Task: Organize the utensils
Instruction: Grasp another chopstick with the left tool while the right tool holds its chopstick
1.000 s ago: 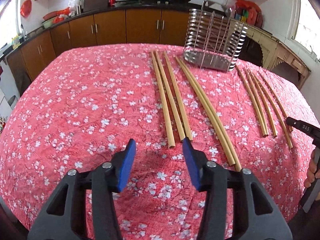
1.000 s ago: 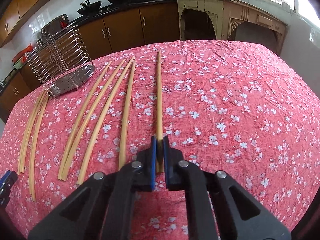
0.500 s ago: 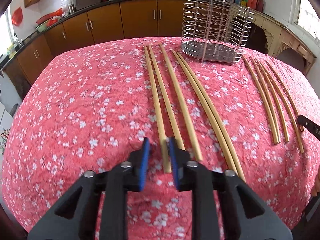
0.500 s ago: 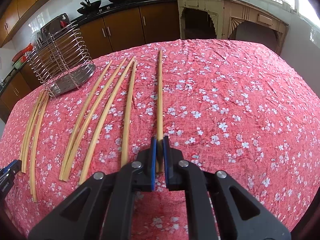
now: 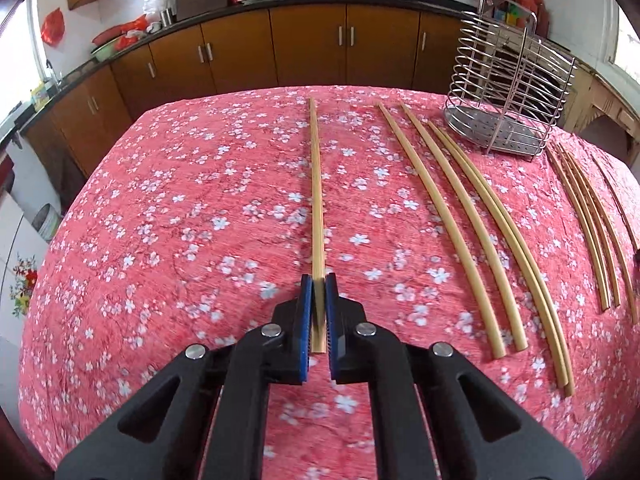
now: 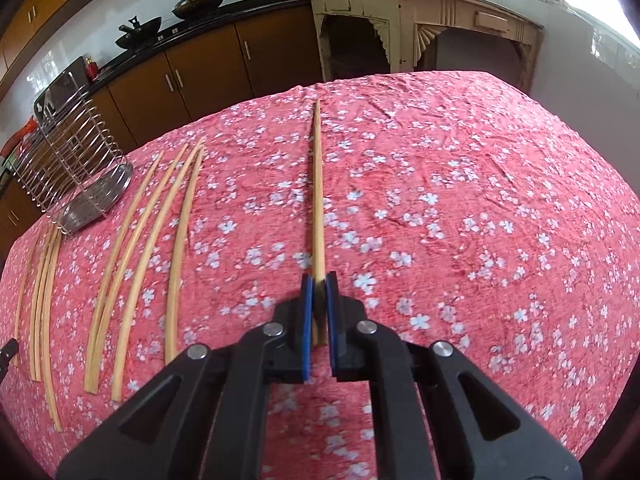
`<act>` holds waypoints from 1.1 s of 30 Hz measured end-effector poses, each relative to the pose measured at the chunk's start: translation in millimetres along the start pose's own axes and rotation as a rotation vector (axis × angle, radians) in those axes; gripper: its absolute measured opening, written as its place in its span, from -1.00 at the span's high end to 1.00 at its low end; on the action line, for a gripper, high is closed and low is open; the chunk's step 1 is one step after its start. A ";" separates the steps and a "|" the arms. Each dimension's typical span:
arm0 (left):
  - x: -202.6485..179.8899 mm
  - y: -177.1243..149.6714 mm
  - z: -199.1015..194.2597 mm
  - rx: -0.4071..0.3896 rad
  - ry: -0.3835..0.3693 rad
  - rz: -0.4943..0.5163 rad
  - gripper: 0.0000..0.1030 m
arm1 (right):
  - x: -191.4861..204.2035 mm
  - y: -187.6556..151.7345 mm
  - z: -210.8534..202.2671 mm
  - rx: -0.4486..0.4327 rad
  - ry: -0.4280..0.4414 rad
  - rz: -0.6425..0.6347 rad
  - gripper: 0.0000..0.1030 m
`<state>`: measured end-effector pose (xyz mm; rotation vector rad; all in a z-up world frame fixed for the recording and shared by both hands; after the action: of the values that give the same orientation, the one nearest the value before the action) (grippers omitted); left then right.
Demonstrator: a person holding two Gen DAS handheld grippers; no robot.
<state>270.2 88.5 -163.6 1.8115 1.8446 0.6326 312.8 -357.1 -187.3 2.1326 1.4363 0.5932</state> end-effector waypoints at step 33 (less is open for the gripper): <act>-17.0 -20.7 -16.9 -0.011 -0.023 0.064 0.86 | 3.6 -14.9 -11.9 -0.028 -0.033 -0.055 0.85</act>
<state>243.8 71.2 -163.1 1.8696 1.7712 0.6410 296.2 -347.0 -186.9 2.0653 1.4552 0.5526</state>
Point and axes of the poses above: each gripper's, at about its wrist camera, not at the fingertips, and z roughly the way its jaws point, x to its left, y to its top, the point moved 6 cm from there along z, roughly the way its jaws point, and after that the axes turned 4 degrees about -y, right-handed, at the moved point
